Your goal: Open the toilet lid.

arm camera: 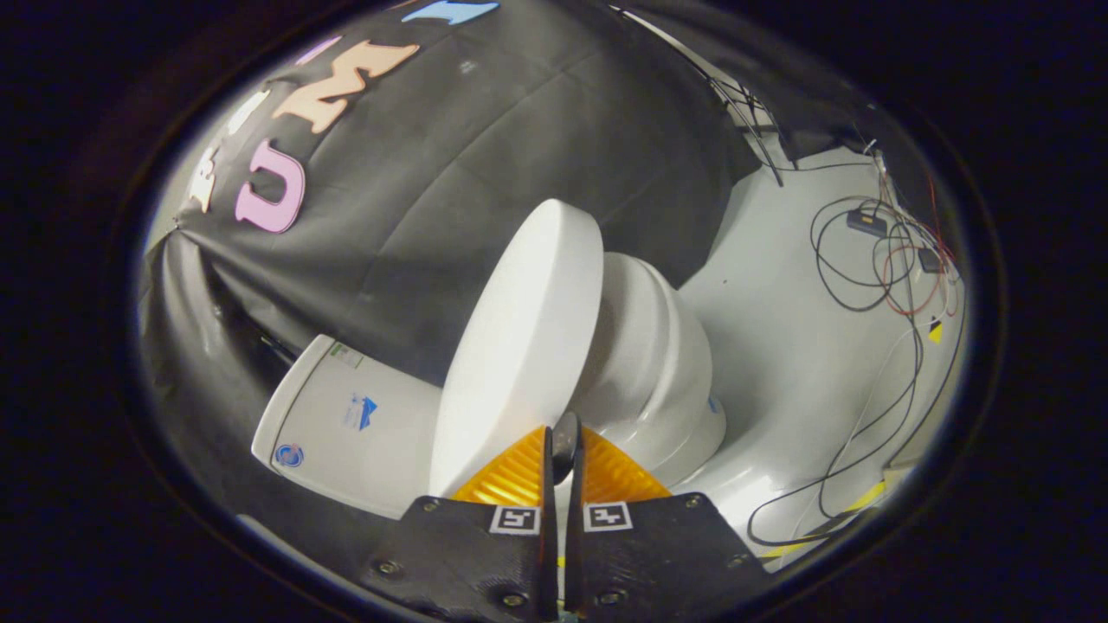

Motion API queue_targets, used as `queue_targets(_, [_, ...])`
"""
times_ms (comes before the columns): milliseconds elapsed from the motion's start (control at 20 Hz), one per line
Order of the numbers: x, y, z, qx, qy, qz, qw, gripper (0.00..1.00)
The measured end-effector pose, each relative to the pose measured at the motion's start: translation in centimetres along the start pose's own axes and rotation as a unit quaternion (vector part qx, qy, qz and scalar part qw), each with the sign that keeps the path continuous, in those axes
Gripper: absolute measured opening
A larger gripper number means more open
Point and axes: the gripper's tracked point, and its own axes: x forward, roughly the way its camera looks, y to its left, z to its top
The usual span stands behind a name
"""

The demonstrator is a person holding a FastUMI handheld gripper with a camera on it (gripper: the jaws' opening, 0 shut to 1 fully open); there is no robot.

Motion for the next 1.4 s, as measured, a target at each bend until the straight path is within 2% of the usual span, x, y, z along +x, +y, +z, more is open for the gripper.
queue_targets(450, [-2.0, 4.4, 1.3, -0.067, -0.013, 0.011, 0.998, 0.04])
queue_targets(800, [-3.4, 8.4, 1.9, -0.135, -0.03, 0.022, 0.99, 0.04])
queue_targets(1200, [-4.6, 12.5, 2.0, -0.223, -0.06, 0.016, 0.973, 0.04])
queue_targets(1400, [-5.0, 13.0, 2.2, -0.22, -0.064, 0.027, 0.973, 0.04])
